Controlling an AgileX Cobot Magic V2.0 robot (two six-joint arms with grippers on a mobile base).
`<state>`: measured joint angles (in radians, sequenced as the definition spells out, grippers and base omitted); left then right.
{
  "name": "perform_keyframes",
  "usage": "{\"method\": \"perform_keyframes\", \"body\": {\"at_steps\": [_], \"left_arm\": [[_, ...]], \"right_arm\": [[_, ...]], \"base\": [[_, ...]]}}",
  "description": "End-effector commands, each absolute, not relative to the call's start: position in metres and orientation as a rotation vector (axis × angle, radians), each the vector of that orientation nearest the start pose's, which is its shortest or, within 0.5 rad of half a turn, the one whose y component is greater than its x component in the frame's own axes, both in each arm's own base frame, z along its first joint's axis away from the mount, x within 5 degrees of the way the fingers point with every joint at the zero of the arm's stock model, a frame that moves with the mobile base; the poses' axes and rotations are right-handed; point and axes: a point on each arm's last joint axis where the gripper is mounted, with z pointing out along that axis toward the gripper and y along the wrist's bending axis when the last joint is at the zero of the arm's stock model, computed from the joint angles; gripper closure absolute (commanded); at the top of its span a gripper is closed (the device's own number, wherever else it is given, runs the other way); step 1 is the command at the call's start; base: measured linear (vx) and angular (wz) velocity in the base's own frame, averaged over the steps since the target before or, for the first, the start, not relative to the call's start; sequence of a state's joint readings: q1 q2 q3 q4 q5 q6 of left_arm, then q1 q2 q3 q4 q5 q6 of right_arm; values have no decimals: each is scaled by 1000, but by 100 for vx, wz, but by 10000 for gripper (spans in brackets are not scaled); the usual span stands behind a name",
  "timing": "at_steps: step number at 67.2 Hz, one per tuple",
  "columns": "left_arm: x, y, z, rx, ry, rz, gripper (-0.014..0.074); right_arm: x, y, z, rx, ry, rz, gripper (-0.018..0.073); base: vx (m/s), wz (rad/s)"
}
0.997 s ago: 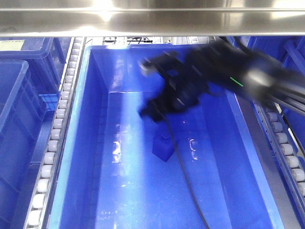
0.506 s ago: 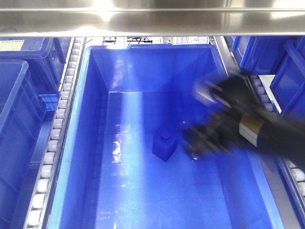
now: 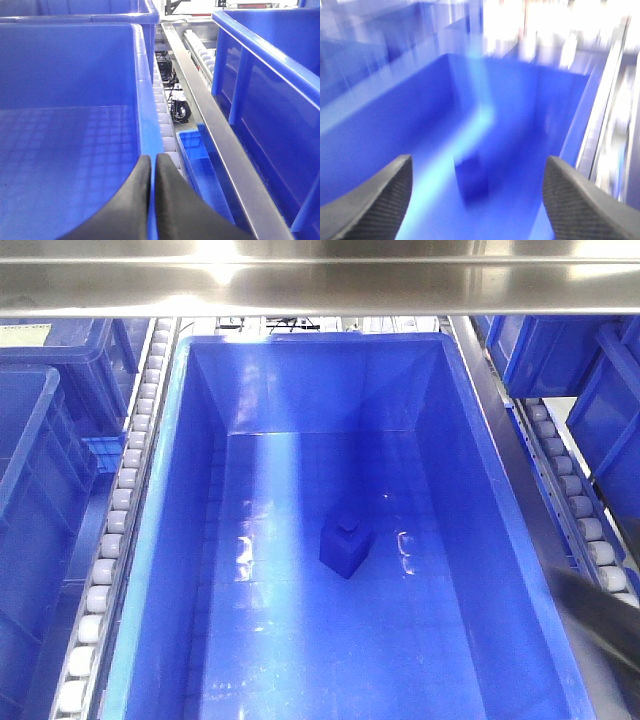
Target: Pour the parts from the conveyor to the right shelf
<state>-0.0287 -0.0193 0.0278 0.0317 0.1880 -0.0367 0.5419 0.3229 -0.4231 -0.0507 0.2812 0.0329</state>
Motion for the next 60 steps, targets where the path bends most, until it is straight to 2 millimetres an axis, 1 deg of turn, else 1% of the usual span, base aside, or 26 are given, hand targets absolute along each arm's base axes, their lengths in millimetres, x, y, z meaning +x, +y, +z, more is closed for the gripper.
{"method": "perform_keyframes", "body": {"at_steps": [1,6,8,15,20,25,27,29,39,60], "left_arm": [[55,-2,201,13,1587,-35,603],[55,-2,201,13,1587,-35,603],[55,-2,201,13,1587,-35,603],[55,-2,201,13,1587,-35,603],[55,-2,201,13,1587,-35,603],[55,-2,201,13,1587,-35,603],[55,-2,201,13,1587,-35,603],[55,-2,201,13,1587,-35,603],[55,-2,201,13,1587,-35,603],[55,-2,201,13,1587,-35,603]], "right_arm": [[53,30,316,-421,1489,400,44],[46,26,305,-424,1477,389,44],[46,26,299,-426,1485,388,44],[48,27,286,-433,1508,385,44],[49,28,281,-436,1516,385,48],[49,28,281,-436,1515,385,94],[49,28,281,-436,1514,385,127],[49,28,281,-436,1514,385,183],[49,28,279,-439,1538,384,573],[49,28,278,-441,1554,383,568]], "base": [[0,0],[0,0],[0,0],[0,0],[0,0],[0,0],[0,0],[0,0],[0,0],[0,0]]}}
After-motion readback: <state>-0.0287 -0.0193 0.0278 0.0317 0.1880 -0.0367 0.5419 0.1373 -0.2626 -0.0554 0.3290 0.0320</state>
